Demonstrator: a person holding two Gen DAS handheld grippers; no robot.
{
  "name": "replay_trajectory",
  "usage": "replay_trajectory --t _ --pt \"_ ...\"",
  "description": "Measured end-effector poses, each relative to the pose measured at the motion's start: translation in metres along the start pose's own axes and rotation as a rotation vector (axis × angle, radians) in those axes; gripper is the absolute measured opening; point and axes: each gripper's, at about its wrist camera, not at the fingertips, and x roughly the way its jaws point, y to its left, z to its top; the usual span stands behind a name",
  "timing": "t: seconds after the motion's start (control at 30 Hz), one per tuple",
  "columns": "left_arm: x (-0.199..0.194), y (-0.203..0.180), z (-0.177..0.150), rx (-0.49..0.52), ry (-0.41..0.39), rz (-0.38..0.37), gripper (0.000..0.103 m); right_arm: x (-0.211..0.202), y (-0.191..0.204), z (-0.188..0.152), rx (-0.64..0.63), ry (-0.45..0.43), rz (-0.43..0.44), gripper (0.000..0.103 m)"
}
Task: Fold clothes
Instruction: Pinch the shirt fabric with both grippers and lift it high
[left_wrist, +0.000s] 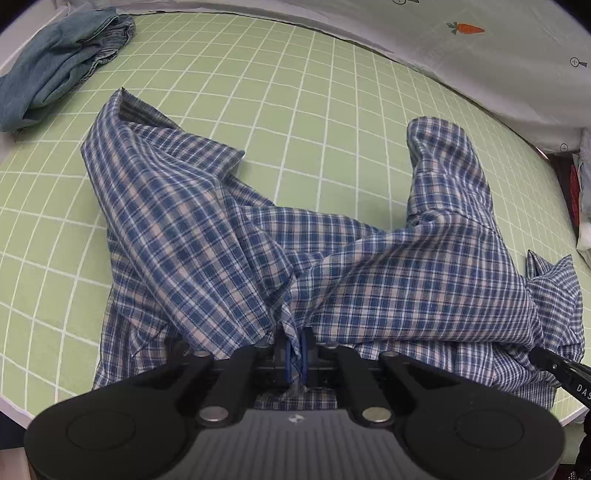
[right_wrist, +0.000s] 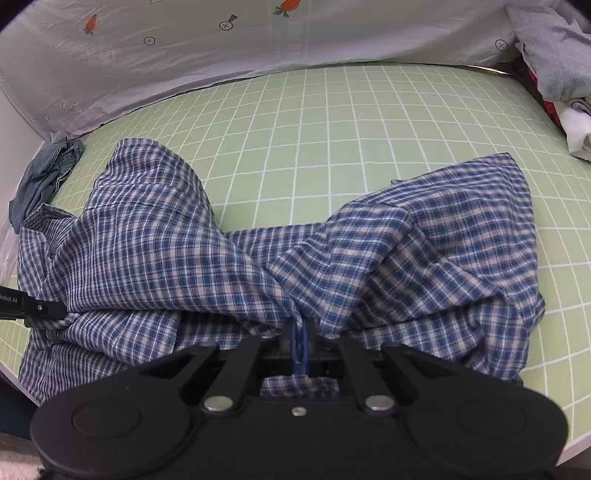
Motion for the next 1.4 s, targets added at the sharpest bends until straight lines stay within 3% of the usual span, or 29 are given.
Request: replay_trajectory --t 0.1,0.17,0.23,0.4,0.47,0.53,0.63,0.83,0.9,0.97,1.03,1.07,1.1,1.13,1.17,1.27,1.4 --pt "-0.006 -0.001 0.001 0.008 -0.017 -0.002 0.011 -0.008 0.0 0.007 0.008 -0.024 -0.001 0.02" --pt "-0.013 -0.004 0.002 0.022 -0.046 0.003 0.026 -0.016 0.0 0.012 0.026 -0.06 0.011 0.03" --pt "-0.02 -0.007 0.004 0.022 -0.074 0.001 0.055 -0.024 0.003 0.015 0.041 -0.095 0.022 0.032" --pt "-0.036 -0.01 0.018 0.008 -0.137 -0.018 0.077 -0.028 0.0 0.039 0.11 -0.154 0.051 0.041" --pt "-0.037 -0.013 0.025 0.01 -0.149 -0.007 0.079 -0.023 0.0 0.049 0.134 -0.156 0.062 0.049" --pt "-0.031 -0.016 0.031 0.01 -0.141 -0.005 0.079 -0.012 0.003 0.057 0.136 -0.132 0.047 0.064" --pt "-0.018 -0.019 0.034 -0.005 -0.105 -0.001 0.079 0.004 0.015 0.062 0.104 -0.114 0.025 0.067" --pt "0.003 -0.025 0.029 0.025 -0.057 -0.008 0.079 0.044 0.025 0.05 0.207 0.014 0.171 0.07" --pt "0.007 -0.027 0.027 0.045 -0.053 -0.005 0.079 0.054 0.026 0.043 0.238 0.053 0.207 0.067" --pt "0.01 -0.027 0.026 0.063 -0.046 0.002 0.076 0.059 0.026 0.038 0.252 0.073 0.254 0.051" --pt "0.012 -0.027 0.026 0.071 -0.045 0.007 0.059 0.06 0.029 0.037 0.216 0.086 0.264 0.028" --pt "0.013 -0.026 0.027 0.067 -0.046 0.005 0.052 0.06 0.031 0.038 0.193 0.081 0.26 0.022" --pt "0.013 -0.025 0.03 0.058 -0.047 0.003 0.033 0.058 0.035 0.04 0.168 0.064 0.253 0.01" --pt "0.013 -0.023 0.032 0.049 -0.048 0.001 0.008 0.056 0.036 0.043 0.159 0.047 0.25 0.008" --pt "0.014 -0.022 0.035 0.04 -0.05 -0.001 0.003 0.054 0.037 0.046 0.149 0.031 0.247 0.007" --pt "0.007 -0.021 0.048 0.038 -0.087 -0.004 0.004 0.046 0.039 0.061 0.109 -0.034 0.23 0.005" --pt "-0.017 -0.034 0.084 0.087 -0.209 -0.003 0.003 0.037 0.045 0.099 0.018 -0.152 0.19 0.003"
